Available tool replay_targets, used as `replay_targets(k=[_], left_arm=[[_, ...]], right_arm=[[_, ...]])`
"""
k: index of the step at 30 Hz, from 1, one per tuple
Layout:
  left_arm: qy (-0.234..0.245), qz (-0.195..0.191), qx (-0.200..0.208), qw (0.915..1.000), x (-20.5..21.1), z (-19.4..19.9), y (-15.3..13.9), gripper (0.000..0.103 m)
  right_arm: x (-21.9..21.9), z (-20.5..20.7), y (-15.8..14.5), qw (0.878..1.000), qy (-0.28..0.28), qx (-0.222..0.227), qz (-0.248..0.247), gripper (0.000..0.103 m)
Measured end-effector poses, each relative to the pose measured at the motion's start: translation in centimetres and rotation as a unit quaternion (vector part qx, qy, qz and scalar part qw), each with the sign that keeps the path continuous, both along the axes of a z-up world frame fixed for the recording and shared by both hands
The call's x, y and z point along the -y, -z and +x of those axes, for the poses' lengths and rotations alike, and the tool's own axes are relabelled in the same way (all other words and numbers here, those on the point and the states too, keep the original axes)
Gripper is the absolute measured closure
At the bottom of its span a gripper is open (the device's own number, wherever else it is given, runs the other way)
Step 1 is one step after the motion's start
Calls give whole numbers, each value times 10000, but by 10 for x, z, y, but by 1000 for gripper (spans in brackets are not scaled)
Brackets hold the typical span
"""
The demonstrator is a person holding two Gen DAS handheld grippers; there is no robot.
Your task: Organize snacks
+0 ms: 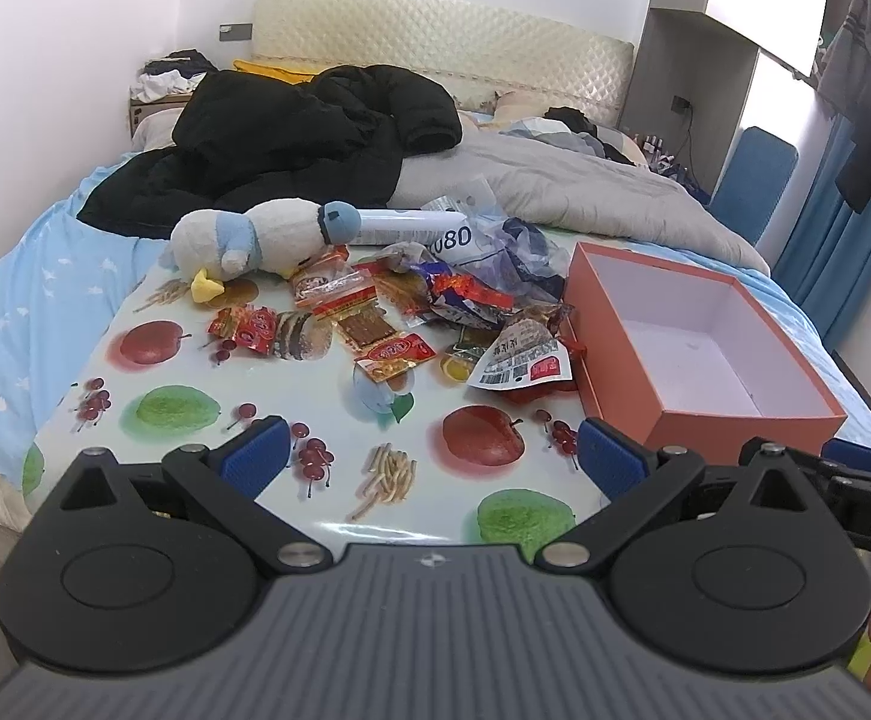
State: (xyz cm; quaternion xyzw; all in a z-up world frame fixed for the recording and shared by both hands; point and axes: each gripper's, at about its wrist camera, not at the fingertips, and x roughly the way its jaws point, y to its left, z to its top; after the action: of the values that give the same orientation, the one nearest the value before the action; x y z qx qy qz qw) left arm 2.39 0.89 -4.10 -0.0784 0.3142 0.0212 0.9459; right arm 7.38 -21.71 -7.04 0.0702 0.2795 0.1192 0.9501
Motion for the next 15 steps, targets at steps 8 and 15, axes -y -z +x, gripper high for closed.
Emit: replay_targets(k=[8,15], left_arm=[[4,45,-73,10000,2,4,6,0],[-32,-32,-188,9998,-8,12,14,0]], right_arm=[[1,3,3,10000,-13,-48,-21,0],[-5,12,10,9998,-76,-176,-42,0]])
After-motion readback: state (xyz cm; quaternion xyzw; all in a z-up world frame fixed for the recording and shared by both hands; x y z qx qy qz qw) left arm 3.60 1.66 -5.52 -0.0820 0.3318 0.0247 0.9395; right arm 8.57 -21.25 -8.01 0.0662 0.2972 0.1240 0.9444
